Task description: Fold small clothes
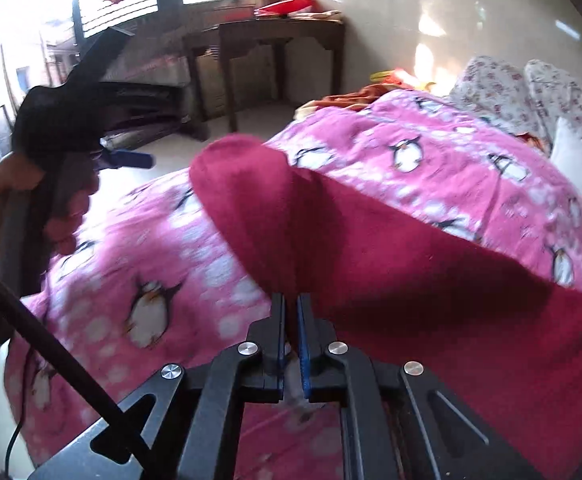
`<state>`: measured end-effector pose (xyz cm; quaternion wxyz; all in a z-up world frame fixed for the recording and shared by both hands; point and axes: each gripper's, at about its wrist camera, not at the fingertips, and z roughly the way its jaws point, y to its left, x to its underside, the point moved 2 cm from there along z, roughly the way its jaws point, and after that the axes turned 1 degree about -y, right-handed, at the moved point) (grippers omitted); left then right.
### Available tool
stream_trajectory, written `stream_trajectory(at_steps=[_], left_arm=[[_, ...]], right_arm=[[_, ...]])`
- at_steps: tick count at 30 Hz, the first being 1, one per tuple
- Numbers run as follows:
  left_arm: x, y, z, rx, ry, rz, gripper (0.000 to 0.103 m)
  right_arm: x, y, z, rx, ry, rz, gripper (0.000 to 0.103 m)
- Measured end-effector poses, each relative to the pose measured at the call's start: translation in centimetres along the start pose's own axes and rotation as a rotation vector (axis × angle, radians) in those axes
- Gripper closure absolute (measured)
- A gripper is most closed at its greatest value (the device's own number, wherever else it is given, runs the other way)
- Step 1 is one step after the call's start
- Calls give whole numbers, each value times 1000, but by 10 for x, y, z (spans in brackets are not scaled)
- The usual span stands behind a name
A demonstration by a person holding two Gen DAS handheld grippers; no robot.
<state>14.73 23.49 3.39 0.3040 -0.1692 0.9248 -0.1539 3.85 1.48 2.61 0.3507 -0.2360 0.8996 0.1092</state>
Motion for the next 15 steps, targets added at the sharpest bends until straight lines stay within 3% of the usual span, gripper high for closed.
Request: stream_trajectory(at_steps=[2, 4, 5, 6, 7, 10, 11, 14, 15], left_arm=[[4, -2, 7, -20, 19, -3, 7], [7, -2, 14, -27, 51, -2, 7], [8, 0, 18, -31, 59, -11, 7], [9, 2, 21, -38, 64, -23, 7], [9, 4, 24, -42, 72, -39, 7], [10, 4, 31, -45, 76, -61, 7], [10, 3, 32, -45, 67, -61, 7], [8, -5, 35, -13, 57, -55, 7], [7, -7, 36, -8, 53, -50, 7]], right_arm=[[4, 1, 7, 25, 14, -15, 93], [8, 0, 3, 38, 19, -3, 69], [8, -2, -6, 28, 4, 14, 44], [8, -5, -17, 32, -30, 27, 31], [9, -9, -28, 55, -63, 34, 29], [7, -31, -47, 150, -102, 112, 29], [8, -40, -47, 145, -105, 150, 34], [13, -54, -22, 103, -50, 226, 79], [16, -52, -10, 91, -19, 226, 85]])
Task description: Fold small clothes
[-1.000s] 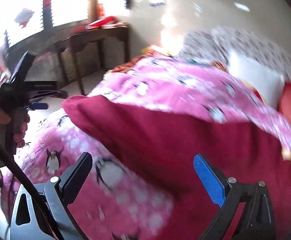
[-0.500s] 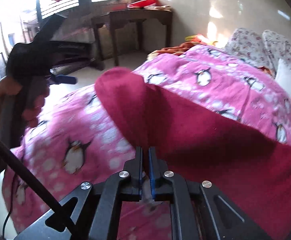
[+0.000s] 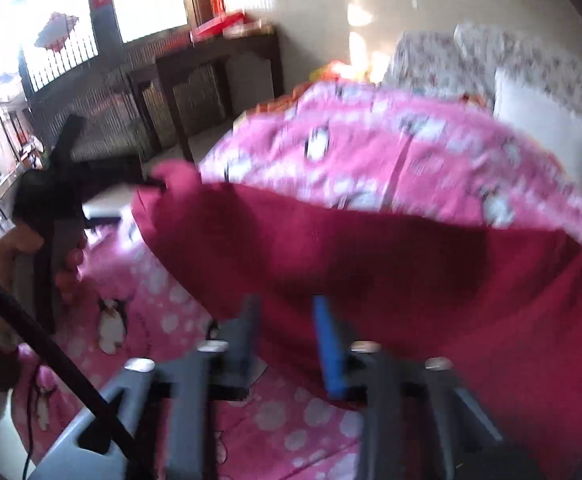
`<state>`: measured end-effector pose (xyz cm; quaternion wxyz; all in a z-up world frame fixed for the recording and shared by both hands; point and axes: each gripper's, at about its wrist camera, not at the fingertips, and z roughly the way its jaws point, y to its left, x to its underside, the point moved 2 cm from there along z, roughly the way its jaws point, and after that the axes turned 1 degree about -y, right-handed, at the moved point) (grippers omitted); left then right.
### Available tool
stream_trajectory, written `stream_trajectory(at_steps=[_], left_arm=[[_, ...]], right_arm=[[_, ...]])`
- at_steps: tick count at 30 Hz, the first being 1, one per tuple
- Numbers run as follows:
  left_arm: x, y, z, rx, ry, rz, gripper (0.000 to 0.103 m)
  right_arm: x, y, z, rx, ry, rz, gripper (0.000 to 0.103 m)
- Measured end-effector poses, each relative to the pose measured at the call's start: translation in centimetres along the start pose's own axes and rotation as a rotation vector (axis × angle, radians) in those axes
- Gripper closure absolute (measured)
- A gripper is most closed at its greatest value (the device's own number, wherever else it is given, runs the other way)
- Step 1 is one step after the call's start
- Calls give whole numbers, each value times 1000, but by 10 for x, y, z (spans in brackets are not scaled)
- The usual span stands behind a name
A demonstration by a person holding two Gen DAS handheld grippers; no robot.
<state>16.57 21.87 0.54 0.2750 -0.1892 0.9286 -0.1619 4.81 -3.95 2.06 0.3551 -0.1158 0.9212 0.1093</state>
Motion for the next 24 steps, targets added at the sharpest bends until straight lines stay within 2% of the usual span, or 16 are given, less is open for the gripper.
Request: stream_trajectory(at_steps=[1, 3, 4, 5, 6, 7, 8, 10, 11, 12, 14, 16, 18, 22, 24], left_arm=[[0, -3, 1, 3, -7, 10, 8], [3, -8, 2, 10, -9, 52, 28], [4, -11, 1, 15, -1, 87, 49], [5, -13, 0, 32, 10, 104, 61], [5, -12, -1, 58, 25, 108, 83], [6, -9, -5, 97, 49, 96, 92], [6, -7, -10, 116, 51, 87, 92], [6, -3, -21, 120, 28, 96, 92], [6, -1, -26, 125, 16, 98, 92], [7, -1, -28, 129, 17, 96, 92], [8, 1, -28, 130, 23, 84, 92], [10, 1, -29, 130, 25, 74, 93], [12, -2, -37, 141, 21, 67, 93], [15, -34, -81, 193, -52, 140, 93], [20, -58, -102, 253, -66, 177, 93]], right_arm=[[6, 4, 12, -19, 37, -12, 88], [17, 11, 23, -16, 72, -58, 91], [18, 15, 20, 0, 59, -84, 91], [17, 15, 17, -2, 60, -90, 91], [15, 12, 11, -17, 67, -76, 91], [13, 7, 2, -30, 59, -47, 91], [11, 2, -6, -35, 43, -26, 87], [9, -16, -30, -4, -3, 22, 71], [8, -23, -37, 16, -21, 39, 56], [8, -33, -44, 42, -45, 69, 47], [10, -52, -44, 65, -44, 143, 47], [12, -63, -32, 79, 4, 174, 47], [22, -68, -7, 132, 128, 156, 47], [21, -76, -35, 108, 66, 186, 47], [18, -85, -60, 116, 22, 194, 35]])
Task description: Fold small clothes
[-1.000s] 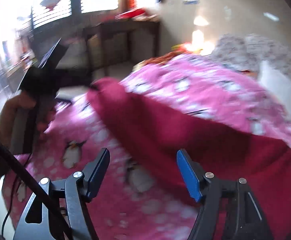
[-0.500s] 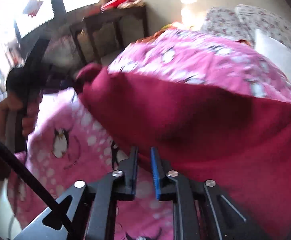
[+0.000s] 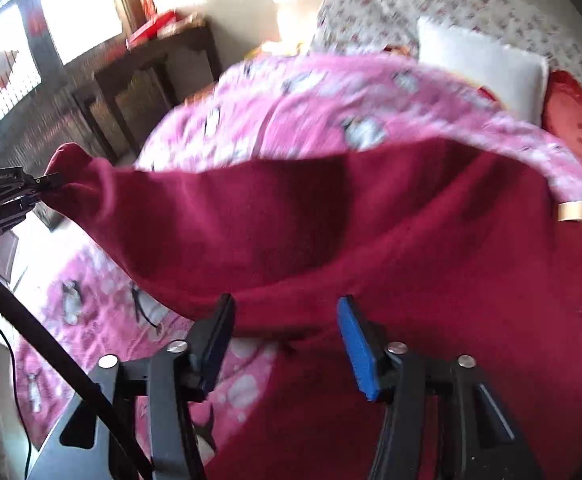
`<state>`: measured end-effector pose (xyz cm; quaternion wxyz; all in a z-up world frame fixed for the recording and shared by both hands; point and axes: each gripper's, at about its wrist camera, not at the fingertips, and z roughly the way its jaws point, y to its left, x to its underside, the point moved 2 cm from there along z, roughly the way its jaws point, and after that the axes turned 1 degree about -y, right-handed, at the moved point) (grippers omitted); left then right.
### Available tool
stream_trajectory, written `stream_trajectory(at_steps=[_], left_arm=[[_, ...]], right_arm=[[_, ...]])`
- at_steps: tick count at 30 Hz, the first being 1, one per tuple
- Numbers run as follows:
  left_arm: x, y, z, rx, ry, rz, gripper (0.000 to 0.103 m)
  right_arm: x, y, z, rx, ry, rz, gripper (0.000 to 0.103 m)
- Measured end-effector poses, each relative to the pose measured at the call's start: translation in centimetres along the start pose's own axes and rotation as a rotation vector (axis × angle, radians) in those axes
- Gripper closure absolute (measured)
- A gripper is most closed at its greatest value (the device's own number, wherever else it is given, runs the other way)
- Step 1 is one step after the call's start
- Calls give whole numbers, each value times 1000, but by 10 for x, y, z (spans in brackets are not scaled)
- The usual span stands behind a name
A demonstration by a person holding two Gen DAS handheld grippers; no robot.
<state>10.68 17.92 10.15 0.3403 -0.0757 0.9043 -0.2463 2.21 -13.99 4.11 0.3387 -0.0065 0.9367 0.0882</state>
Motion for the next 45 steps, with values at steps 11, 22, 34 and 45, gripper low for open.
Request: stream_trajectory(at_steps=[11, 22, 34, 45], left_arm=[[83, -245, -1, 367, 108, 288, 93], [268, -355, 130, 364, 450, 454, 90], [166, -254, 24, 249, 142, 592, 13], [148, -168, 71, 40, 191, 471, 13]], right_arm=[[52, -121, -134, 200, -176, 240, 29], [131, -227, -170, 295, -137, 463, 25], [92, -219, -147, 171, -164, 455, 5], [78, -193, -165, 360, -231, 235, 95]])
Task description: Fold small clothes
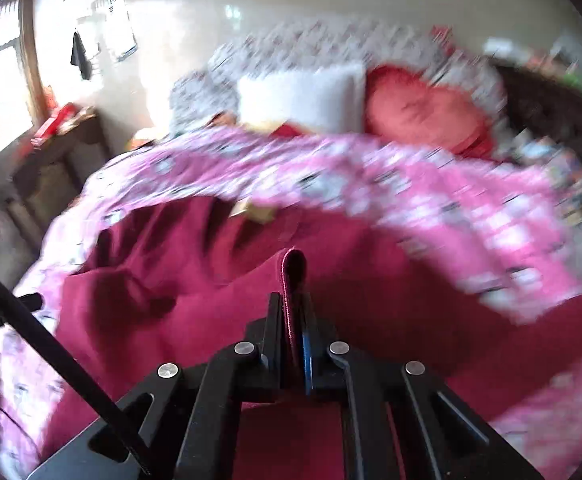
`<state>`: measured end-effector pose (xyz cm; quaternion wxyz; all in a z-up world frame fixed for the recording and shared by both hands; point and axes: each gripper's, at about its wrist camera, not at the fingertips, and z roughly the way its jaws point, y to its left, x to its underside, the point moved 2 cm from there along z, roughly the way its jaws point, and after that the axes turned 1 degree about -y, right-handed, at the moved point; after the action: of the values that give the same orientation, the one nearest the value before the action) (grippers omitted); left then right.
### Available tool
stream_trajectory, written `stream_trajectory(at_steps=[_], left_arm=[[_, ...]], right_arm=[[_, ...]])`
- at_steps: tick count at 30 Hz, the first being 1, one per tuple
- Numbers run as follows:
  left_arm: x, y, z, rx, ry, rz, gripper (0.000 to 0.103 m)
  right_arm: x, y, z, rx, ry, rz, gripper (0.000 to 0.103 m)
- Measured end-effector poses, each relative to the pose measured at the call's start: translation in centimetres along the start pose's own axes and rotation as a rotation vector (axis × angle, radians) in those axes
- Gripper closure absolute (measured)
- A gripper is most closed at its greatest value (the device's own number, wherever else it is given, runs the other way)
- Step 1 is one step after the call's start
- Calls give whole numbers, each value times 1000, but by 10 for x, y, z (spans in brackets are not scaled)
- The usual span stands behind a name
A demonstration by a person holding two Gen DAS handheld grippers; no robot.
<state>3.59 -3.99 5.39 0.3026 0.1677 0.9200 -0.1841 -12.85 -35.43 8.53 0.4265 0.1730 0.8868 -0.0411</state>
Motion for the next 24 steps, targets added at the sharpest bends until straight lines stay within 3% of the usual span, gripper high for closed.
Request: stream_trajectory(at_steps=[4, 5, 6, 7, 9, 11, 13, 15, 17, 19, 24], left_arm=[[11, -8, 18, 12, 39, 19, 13], [13, -7, 21, 19, 50, 18, 13], [15, -8, 21, 23, 53, 18, 13], [16, -8, 21, 24, 50, 19, 13], [18, -9, 20, 18, 44, 28, 13], [21, -7, 22, 13, 44, 26, 13], [25, -4, 25, 11, 54, 16, 13], [27, 0, 31, 3, 65, -1, 13], [28, 5, 36, 8, 78, -19, 13], [28, 8, 39, 23, 82, -32, 13], [29, 11, 43, 37, 69, -24, 13]], right_arm=[[19, -26, -1, 102, 79, -32, 90], [23, -27, 5, 113, 112, -50, 79], [26, -27, 10, 131, 147, -57, 60], [23, -26, 9, 133, 141, -46, 53], [8, -19, -8, 98, 46, 9, 37], [-11, 5, -17, -11, -35, 29, 29], [-31, 57, 0, -214, -1, -15, 30], [-40, 101, 22, -336, 39, -69, 36], [-44, 149, 49, -375, 68, -191, 48], [-43, 184, 78, -389, 114, -266, 52], [-35, 204, 134, -502, 213, -174, 55]])
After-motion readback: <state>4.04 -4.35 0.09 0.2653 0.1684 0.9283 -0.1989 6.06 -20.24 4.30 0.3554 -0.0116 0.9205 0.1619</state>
